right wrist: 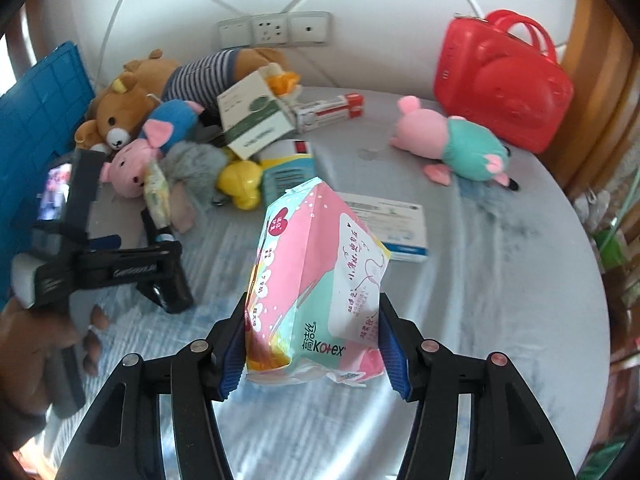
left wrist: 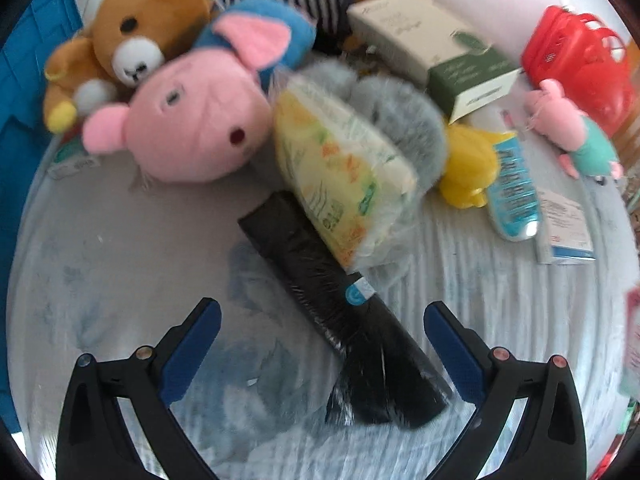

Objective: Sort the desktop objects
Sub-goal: 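Carry the umbrella and Kotex pack to the blue crate and release both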

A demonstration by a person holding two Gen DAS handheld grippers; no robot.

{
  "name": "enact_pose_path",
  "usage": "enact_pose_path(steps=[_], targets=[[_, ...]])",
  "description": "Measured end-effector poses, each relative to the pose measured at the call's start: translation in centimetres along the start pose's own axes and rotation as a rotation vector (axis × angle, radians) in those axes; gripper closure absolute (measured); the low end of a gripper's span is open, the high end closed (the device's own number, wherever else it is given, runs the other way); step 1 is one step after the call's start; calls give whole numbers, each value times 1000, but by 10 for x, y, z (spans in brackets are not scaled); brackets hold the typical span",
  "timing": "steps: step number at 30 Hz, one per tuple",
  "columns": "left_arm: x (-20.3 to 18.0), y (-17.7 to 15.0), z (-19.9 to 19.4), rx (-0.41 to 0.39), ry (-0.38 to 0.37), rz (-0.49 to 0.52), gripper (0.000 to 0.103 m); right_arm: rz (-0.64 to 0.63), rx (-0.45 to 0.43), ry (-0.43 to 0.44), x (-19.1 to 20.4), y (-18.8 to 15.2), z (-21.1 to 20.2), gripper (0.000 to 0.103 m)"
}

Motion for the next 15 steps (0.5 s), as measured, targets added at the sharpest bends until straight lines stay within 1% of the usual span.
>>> enact_pose_path(steps=[1, 3, 5, 6, 7, 11, 15], targets=[[0, 0, 6, 24, 13, -17, 6, 3, -1, -1, -4, -2, -3, 46], [0, -1, 12, 50, 25, -41, 11, 10, -5, -2, -11, -7, -8, 46], [-5, -3, 8, 31, 41, -22, 33, 17, -9, -1, -18, -11, -14, 46], [-7, -4, 4, 18, 59, -12, 55, 19, -10, 0, -20, -13, -16, 46], [-8, -4, 3, 12, 75, -9, 59, 19, -12, 2, -23, -14, -18, 46], [-5, -7, -1, 23, 93, -13, 63, 14, -19, 7, -30, -16, -25, 46], [4, -16, -17, 7, 117, -21, 65, -8, -38, 17, -33, -13, -36, 46]])
Point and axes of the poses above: each gripper's, at about its wrist camera, not at the fingertips, and z roughly the way its jaws point, x to its left, y to its top, the point moved 1 cm from there along z, roughly the way its jaws point, and after that the axes turned 14 degrees about -z, right-handed, at the moved point
